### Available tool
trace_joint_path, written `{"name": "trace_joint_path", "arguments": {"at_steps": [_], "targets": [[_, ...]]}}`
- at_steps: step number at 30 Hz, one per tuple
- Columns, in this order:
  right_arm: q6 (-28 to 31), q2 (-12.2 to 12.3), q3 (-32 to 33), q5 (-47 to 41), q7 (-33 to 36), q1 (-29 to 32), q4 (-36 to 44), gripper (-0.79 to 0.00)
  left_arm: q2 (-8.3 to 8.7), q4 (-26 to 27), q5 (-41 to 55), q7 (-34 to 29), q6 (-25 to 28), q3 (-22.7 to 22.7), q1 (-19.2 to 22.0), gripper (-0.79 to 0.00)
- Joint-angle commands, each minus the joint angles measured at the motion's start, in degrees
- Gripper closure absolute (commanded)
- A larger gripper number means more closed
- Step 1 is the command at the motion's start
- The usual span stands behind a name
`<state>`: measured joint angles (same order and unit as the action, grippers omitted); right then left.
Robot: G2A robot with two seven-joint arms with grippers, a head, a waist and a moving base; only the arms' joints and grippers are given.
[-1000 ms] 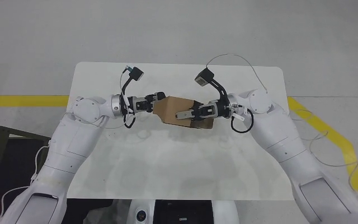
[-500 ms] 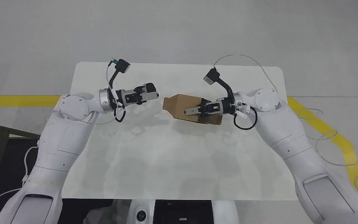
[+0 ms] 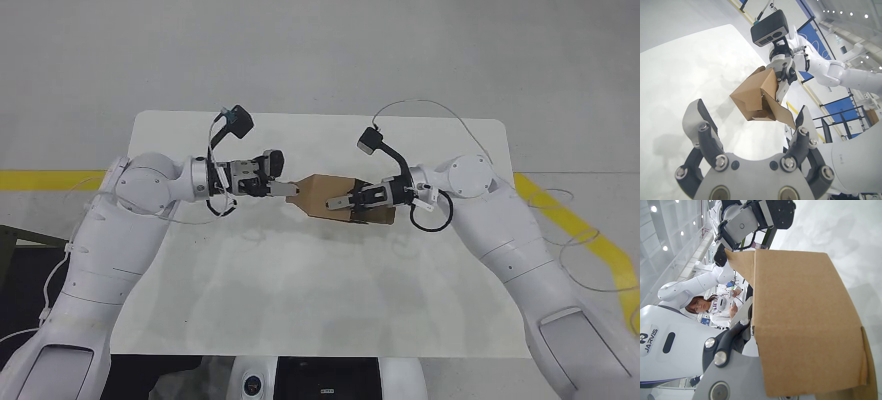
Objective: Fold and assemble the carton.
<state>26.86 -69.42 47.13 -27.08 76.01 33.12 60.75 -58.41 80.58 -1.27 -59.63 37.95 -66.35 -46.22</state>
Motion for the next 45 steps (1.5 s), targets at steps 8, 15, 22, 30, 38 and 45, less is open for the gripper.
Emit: {"name": "trace_joint_path", "arguments": {"at_steps": [8, 15, 22, 30, 38, 45], "targets": [[0.3, -0.2, 0.4, 0.2, 0.0, 0.2, -0.3, 0.0, 0.64, -0.5, -5.4, 1.3, 0.2, -0.7, 0.0, -0.785], [0.5, -0.3, 0.8, 0.0, 0.2, 0.1, 0.5, 0.0, 1.17, -0.2, -9.8, 2.1, 0.6, -0.9, -0.9, -0.785], [0.7, -0.5, 0.9, -0.3, 0.6, 0.3, 1.5, 0.0, 1.31, -0.5, -9.9, 2.9, 0.0, -0.2, -0.9, -0.785], [0.7, -0.8, 0.9, -1.6, 0.7, 0.6, 2.4, 0.0, 1.33, -1.6, -6.9, 3.1, -0.9, 0.6, -0.8, -0.785], [0.6, -1.1, 0.8, -5.0, 0.8, 1.3, 4.1, 0.0, 1.48, -1.6, -6.3, 3.8, -0.9, 0.9, -0.7, -0.785], [0.8, -1.3, 0.9, -7.7, 0.7, 1.8, 5.2, 0.0, 1.66, -0.7, -5.8, 4.2, -1.1, 1.1, -1.1, -0.785]]}}
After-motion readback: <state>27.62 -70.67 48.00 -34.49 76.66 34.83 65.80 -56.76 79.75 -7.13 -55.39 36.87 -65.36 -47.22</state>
